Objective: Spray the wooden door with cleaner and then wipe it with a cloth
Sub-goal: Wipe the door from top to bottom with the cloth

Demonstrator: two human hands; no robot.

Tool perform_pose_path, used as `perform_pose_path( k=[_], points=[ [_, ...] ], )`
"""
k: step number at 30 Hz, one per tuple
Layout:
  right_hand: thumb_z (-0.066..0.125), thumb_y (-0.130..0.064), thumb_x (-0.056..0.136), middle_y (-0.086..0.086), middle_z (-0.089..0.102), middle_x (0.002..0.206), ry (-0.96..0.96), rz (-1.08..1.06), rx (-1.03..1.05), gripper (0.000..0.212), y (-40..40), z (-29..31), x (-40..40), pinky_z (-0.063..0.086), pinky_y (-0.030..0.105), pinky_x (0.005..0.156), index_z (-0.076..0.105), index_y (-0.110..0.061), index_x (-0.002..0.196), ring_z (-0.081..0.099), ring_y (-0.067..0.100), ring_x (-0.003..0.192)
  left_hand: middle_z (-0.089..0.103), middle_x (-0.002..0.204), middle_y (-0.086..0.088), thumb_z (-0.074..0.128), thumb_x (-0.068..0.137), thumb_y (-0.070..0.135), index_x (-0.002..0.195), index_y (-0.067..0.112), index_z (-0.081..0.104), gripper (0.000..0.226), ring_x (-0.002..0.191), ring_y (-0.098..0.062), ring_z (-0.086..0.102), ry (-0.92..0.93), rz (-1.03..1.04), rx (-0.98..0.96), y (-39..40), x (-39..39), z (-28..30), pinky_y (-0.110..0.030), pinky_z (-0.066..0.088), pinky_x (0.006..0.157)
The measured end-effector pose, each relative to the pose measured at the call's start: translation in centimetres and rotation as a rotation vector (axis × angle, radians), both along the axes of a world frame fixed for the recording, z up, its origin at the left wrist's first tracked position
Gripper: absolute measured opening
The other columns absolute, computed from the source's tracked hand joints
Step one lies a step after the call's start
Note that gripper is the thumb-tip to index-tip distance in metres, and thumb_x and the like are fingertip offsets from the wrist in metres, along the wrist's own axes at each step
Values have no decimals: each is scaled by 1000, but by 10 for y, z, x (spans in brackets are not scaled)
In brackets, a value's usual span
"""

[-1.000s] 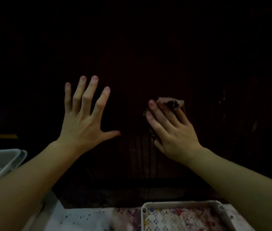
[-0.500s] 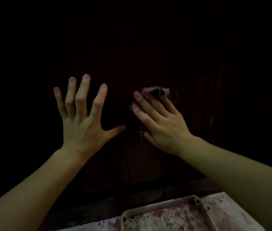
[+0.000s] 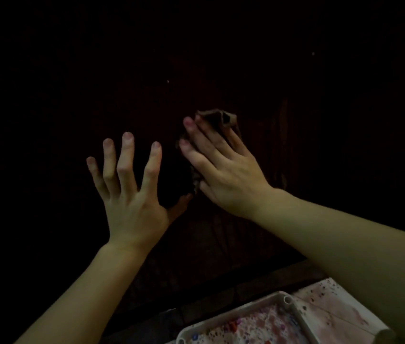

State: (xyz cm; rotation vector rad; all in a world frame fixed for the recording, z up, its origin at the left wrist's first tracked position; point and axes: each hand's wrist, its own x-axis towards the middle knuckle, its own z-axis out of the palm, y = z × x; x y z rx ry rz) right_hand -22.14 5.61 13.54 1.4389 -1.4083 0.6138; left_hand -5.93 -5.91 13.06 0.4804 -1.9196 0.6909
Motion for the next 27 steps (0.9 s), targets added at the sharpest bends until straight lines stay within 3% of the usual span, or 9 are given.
perform_pose_path(
  k=[4, 9, 11, 14, 18, 21, 25, 27],
  points=[
    [52, -20, 95, 13, 40, 150, -24, 22, -136, 38, -9, 12, 4, 32, 45, 112, 60, -8, 130, 37, 30, 138, 11, 151, -18, 51, 81, 74, 146, 18, 30, 88, 142, -43, 8, 16, 7, 48, 5, -7, -3, -63, 5, 115],
    [64, -28, 89, 8, 40, 121, -90, 36, -220, 23, -7, 13, 4, 40, 40, 89, 68, -15, 107, 46, 27, 107, 12, 149, -18, 55, 73, 69, 145, 18, 28, 92, 141, -43, 8, 12, 21, 56, 8, -10, -4, -63, 6, 115],
    [63, -27, 89, 12, 53, 107, -148, 71, -240, 17, -10, 17, 18, 44, 40, 76, 65, -14, 100, 52, 28, 93, 12, 149, -18, 56, 73, 68, 144, 18, 29, 91, 142, -43, 8, 19, 21, 55, 8, -10, -4, -63, 6, 116],
    [51, -31, 94, 11, 57, 96, -293, 133, -178, 21, -16, 14, 48, 41, 36, 67, 44, -17, 107, 52, 24, 81, 11, 149, -17, 53, 80, 68, 144, 18, 28, 85, 142, -42, 6, 33, -8, 65, 8, -12, -3, -62, 3, 116],
    [48, -30, 91, 7, 54, 98, -515, 181, -82, 23, -10, 2, 69, 47, 40, 65, 49, -13, 106, 53, 20, 81, 11, 150, -17, 57, 91, 47, 133, 20, 37, 54, 141, -48, 5, 0, -71, 38, 5, -10, -4, -67, 2, 113],
    [50, -37, 91, 6, 54, 107, -514, 174, 26, 33, 5, -5, 68, 49, 38, 72, 56, -12, 111, 53, 19, 91, 13, 151, -18, 48, 98, 46, 121, 22, 47, 33, 140, -51, 6, -54, -94, 13, 2, -5, -6, -70, 1, 112],
    [49, -49, 88, 5, 44, 132, -500, 86, 256, 59, 30, -22, 64, 51, 40, 85, 38, -23, 139, 50, 22, 111, 16, 152, -20, 37, 101, 47, 99, 20, 51, 31, 138, -56, 5, -104, -127, 19, 5, 1, -3, -71, -2, 111],
    [51, -44, 89, -1, 43, 131, -663, 100, 300, 59, 40, -26, 64, 54, 40, 84, 27, -36, 143, 54, 21, 111, 17, 152, -20, 39, 100, 45, 95, 20, 51, 29, 139, -56, 4, -111, -124, 29, 7, 3, -1, -71, -3, 110]
  ],
)
